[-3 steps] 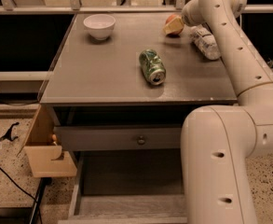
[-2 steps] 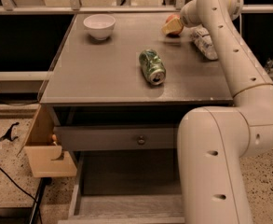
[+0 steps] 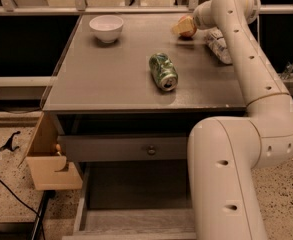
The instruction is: Place apple into middle drawer
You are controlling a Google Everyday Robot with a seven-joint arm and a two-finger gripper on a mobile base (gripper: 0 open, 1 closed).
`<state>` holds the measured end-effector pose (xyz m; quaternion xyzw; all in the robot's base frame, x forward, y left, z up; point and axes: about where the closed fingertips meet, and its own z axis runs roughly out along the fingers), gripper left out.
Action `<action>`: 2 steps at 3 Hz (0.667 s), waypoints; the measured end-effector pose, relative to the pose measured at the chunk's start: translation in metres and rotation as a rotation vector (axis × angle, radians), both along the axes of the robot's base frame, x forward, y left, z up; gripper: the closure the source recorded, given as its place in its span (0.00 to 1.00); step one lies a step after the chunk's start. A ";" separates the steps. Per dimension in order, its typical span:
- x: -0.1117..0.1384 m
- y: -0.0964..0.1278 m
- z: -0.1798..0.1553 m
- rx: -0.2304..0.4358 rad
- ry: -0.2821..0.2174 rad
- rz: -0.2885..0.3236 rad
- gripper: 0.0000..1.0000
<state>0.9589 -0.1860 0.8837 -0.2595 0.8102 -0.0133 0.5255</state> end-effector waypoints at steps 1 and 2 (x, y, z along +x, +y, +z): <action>-0.001 0.002 -0.005 0.053 0.033 -0.019 0.00; -0.003 0.005 -0.010 0.067 0.056 -0.022 0.00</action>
Offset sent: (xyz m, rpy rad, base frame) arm 0.0258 -0.0084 0.0047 0.0838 0.0771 -0.0296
